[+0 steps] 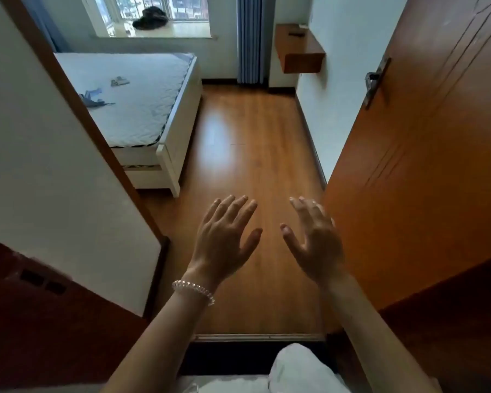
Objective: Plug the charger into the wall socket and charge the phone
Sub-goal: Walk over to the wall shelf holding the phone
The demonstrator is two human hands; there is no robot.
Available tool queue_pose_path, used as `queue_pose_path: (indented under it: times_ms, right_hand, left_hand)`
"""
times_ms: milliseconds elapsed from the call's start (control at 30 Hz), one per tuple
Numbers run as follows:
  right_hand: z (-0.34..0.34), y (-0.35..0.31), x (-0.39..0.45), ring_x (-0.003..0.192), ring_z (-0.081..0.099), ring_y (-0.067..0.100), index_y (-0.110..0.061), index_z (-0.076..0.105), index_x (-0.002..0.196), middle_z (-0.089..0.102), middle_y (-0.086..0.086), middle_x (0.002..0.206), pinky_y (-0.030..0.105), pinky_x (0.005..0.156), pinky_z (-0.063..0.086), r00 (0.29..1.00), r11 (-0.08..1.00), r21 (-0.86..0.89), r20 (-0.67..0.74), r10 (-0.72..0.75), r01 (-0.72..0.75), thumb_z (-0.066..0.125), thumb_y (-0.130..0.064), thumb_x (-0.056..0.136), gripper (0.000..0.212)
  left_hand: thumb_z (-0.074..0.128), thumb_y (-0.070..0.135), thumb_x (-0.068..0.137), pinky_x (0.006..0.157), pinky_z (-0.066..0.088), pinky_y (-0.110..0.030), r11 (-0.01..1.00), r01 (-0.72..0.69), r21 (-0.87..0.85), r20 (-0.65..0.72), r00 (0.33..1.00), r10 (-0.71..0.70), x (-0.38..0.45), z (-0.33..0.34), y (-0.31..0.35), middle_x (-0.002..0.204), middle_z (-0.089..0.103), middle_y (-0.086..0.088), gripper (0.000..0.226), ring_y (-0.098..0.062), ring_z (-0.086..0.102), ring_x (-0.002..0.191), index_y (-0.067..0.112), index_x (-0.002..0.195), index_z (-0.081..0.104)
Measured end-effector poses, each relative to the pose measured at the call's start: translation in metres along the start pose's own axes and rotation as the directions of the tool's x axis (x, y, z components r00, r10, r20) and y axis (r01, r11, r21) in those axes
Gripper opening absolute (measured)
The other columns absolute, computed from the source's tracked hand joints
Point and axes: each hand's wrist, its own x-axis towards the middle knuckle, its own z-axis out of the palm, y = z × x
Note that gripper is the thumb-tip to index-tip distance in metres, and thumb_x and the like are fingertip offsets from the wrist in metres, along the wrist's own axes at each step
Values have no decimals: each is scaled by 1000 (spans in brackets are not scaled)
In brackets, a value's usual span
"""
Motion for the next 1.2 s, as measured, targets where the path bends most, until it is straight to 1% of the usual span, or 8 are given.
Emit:
queue_pose_path:
  times_ms: [67, 200, 300, 600, 733, 867, 1033, 1200]
  right_hand:
    - [2, 2, 11, 132, 44, 26, -23, 45, 138, 49, 5, 143, 51, 105, 39, 1000, 999, 24, 5, 22, -22, 41, -56, 88, 59]
    - [14, 15, 40, 132, 44, 25, -21, 48, 136, 50, 4, 142, 50, 106, 37, 1000, 1000, 11, 4, 7, -7, 40, -57, 88, 61]
    - [22, 27, 75, 132, 44, 26, -20, 48, 136, 50, 6, 142, 49, 106, 35, 1000, 1000, 25, 1, 10, -10, 43, -54, 87, 60]
    - [42, 83, 230, 131, 45, 23, -23, 47, 136, 49, 2, 142, 50, 106, 39, 1000, 995, 95, -22, -11, 13, 46, -52, 88, 56]
    - [45, 98, 302, 130, 46, 23, -23, 47, 137, 50, 2, 142, 53, 103, 42, 998, 991, 122, -33, -55, 59, 46, -51, 89, 55]
    - [52, 109, 350, 131, 46, 23, -24, 46, 138, 49, 2, 143, 51, 104, 42, 997, 988, 139, -42, -60, 66, 45, -52, 89, 56]
    - [71, 125, 406, 133, 43, 21, -24, 46, 138, 47, -1, 145, 50, 107, 38, 999, 988, 150, -18, -41, 43, 45, -52, 89, 57]
    - [98, 138, 462, 134, 41, 22, -25, 45, 138, 47, 0, 145, 52, 106, 39, 1000, 990, 137, -11, -11, 13, 46, -51, 89, 56]
  left_hand:
    - [37, 50, 94, 112, 31, -46, 999, 31, -28, -1, 1000, -31, 9, 2, -6, 144, 48, -5, 54, -23, 37, 137, 22, 140, 42]
    - [37, 50, 94, 112, 31, -47, 999, 21, -25, -13, 1000, -21, 39, 16, -17, 143, 49, -6, 54, -24, 38, 136, 21, 139, 42]
    - [37, 50, 94, 113, 30, -45, 999, 29, -28, -10, 1000, -29, 75, 27, -27, 144, 47, -5, 54, -23, 37, 137, 22, 140, 41]
    - [34, 50, 93, 115, 28, -42, 995, 97, 12, 10, 995, -97, 223, 57, -55, 144, 47, -4, 55, -23, 36, 137, 22, 141, 40]
    - [33, 49, 94, 114, 30, -42, 992, 126, 12, -26, 992, -126, 289, 59, -69, 143, 48, -3, 54, -22, 37, 136, 22, 140, 40]
    - [35, 49, 93, 114, 29, -42, 990, 141, 17, -18, 990, -141, 333, 67, -81, 144, 47, -2, 56, -21, 37, 136, 23, 143, 37]
    - [35, 49, 94, 114, 29, -42, 990, 144, 12, 25, 989, -144, 386, 89, -106, 146, 44, 0, 55, -18, 35, 138, 24, 144, 36]
    - [37, 48, 93, 112, 31, -45, 991, 129, -34, 13, 992, -128, 443, 115, -142, 146, 45, -2, 55, -20, 35, 138, 23, 142, 38]
